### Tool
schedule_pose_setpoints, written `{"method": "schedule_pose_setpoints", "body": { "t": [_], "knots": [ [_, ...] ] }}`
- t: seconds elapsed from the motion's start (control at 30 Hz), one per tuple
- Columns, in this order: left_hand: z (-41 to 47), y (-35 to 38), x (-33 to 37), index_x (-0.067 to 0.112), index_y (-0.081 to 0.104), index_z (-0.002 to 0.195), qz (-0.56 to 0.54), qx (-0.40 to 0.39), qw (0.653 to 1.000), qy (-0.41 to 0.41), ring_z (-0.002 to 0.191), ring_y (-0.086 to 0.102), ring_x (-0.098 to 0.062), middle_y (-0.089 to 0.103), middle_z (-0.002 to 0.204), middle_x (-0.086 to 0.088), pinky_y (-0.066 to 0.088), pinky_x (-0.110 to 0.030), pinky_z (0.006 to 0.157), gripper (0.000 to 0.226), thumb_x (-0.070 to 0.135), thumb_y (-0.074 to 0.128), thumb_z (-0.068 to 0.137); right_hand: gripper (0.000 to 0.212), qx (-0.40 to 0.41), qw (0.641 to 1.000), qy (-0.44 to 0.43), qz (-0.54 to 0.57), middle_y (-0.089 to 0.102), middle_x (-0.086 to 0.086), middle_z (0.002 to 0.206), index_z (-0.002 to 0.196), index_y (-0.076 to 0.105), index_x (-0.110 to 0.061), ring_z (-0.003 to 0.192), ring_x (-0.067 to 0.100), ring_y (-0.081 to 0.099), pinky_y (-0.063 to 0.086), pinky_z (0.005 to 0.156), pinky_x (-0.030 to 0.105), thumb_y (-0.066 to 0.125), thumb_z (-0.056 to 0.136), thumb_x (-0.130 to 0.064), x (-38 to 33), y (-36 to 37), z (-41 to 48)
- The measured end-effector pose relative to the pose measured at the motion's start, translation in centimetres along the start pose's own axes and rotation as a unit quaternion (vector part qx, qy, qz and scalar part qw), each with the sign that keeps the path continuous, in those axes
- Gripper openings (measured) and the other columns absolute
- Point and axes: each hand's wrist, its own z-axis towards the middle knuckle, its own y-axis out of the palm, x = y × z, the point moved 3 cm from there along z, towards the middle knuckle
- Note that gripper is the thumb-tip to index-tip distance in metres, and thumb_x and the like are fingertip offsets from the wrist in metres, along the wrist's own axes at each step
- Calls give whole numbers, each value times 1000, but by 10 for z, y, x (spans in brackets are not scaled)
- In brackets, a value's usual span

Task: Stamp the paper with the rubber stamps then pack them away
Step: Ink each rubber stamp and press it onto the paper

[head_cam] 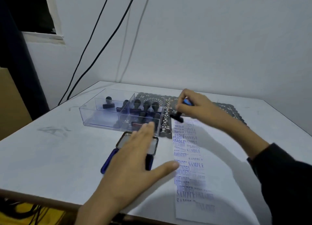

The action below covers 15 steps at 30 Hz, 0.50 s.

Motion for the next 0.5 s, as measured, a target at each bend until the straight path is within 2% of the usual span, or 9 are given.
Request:
{"method": "schedule_pose_setpoints", "body": {
  "t": [0.1, 0.17, 0.23, 0.33, 0.37, 0.43, 0.5],
  "knots": [
    [34, 29, 38, 37, 0, 151, 22, -28, 997, 68, 141, -5, 7, -8, 154, 26, 2, -21, 116, 88, 70, 45, 83, 10, 46, 993, 75, -79, 61, 1, 81, 79, 53, -18, 72, 18, 50, 36, 66, 32, 55, 88, -21, 48, -31, 20],
    [64, 55, 51, 21, 3, 154, 63, -65, 993, 71, 145, 0, -5, -1, 160, 9, 3, -24, 116, 86, 62, 44, 90, 17, 48, 984, 122, -119, 60, 4, 82, 80, 54, -13, 77, 23, 52, 36, 68, 34, 53, 88, -29, 77, -38, 30],
    [91, 81, 54, 11, 4, 153, 103, -103, 988, 51, 147, 1, -13, 1, 161, -3, 5, -28, 117, 86, 59, 41, 93, 31, 53, 974, 146, -164, 57, 5, 76, 78, 52, -10, 74, 25, 52, 35, 64, 34, 50, 87, -40, 95, -37, 35],
    [113, 111, 45, 5, 2, 152, 141, -121, 982, 23, 147, -4, -19, -1, 160, -10, -1, -35, 119, 84, 62, 25, 95, 40, 51, 966, 122, -220, 49, 0, 64, 65, 41, -16, 61, 19, 45, 28, 53, 29, 52, 93, -42, 107, -26, 38],
    [115, 119, 40, 5, 0, 151, 150, -126, 980, 11, 147, -8, -19, -4, 160, -10, -5, -35, 119, 86, 65, 16, 93, 40, 49, 966, 108, -228, 48, -1, 61, 62, 39, -19, 58, 18, 43, 27, 51, 28, 53, 94, -40, 109, -22, 38],
    [114, 127, 32, 5, -4, 151, 174, -136, 975, 4, 146, -14, -18, -8, 160, -10, -11, -35, 117, 102, 73, -6, 75, 39, 43, 968, 85, -233, 46, -3, 59, 62, 37, -22, 55, 17, 41, 25, 49, 28, 53, 94, -35, 114, -16, 39],
    [113, 129, 29, 6, -5, 151, 180, -130, 975, 9, 146, -15, -17, -10, 160, -9, -13, -34, 116, 113, 71, -18, 58, 37, 41, 969, 76, -230, 45, -1, 58, 65, 37, -18, 54, 18, 38, 24, 49, 30, 52, 95, -32, 119, -13, 39]
  ]
}}
